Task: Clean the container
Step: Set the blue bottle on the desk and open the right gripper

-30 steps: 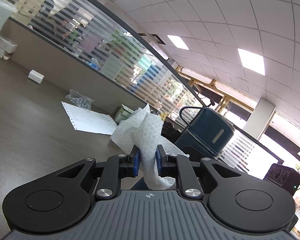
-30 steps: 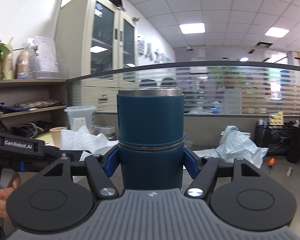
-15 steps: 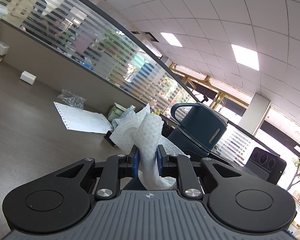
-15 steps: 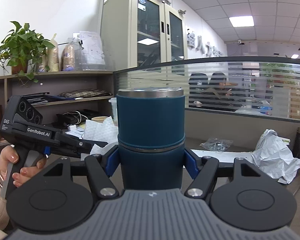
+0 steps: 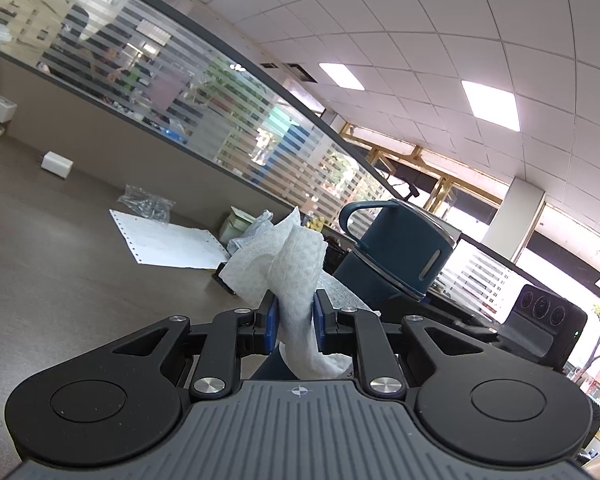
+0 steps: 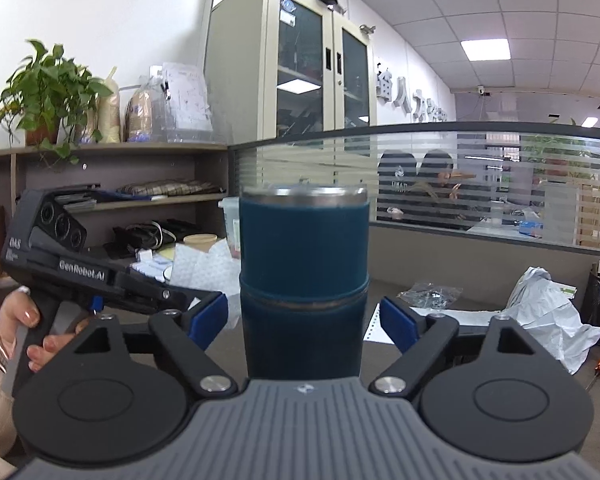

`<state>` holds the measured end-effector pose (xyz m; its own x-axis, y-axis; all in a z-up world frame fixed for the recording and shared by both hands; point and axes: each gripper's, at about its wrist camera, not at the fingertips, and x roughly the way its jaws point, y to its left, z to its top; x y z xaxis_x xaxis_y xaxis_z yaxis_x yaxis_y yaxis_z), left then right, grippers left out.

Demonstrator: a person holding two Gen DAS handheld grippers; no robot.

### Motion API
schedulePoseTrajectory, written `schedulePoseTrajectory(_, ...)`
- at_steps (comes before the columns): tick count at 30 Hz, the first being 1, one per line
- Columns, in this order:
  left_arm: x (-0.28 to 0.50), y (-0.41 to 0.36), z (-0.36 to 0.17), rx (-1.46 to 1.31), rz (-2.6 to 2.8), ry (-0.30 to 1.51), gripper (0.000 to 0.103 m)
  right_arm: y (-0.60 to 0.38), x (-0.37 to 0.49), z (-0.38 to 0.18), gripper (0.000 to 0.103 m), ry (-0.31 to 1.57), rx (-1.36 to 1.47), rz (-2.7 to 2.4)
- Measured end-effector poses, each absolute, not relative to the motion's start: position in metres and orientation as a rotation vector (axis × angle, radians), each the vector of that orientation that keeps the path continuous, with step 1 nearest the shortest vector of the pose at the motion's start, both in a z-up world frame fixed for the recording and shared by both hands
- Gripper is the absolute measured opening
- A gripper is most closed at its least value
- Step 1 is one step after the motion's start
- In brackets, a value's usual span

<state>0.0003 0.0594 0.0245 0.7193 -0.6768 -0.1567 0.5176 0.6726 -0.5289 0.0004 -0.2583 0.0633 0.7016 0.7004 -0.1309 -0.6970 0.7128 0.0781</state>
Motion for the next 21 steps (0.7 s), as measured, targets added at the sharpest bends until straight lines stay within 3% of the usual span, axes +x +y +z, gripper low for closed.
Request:
schedulePoseTrajectory(10, -0.02, 0.06, 0.039, -0.416, -0.772, 0.246, 0.022, -0.284, -0.01, 0.1, 0.093, 0.022, 0.145, 0.639)
schedulePoseTrajectory(16, -0.032, 0.054, 0.046, -0.396, -0.876, 0.17, 0.022, -0.273, 0.011, 0.098, 0.094, 0.048, 0.133, 0.533)
schedulePoseTrajectory(21, -0.039, 0.055, 0.052, -0.427, -0.996, 0.084, 0.016, -0.268, 0.02, 0.089, 0.094, 0.073, 0.131, 0.515)
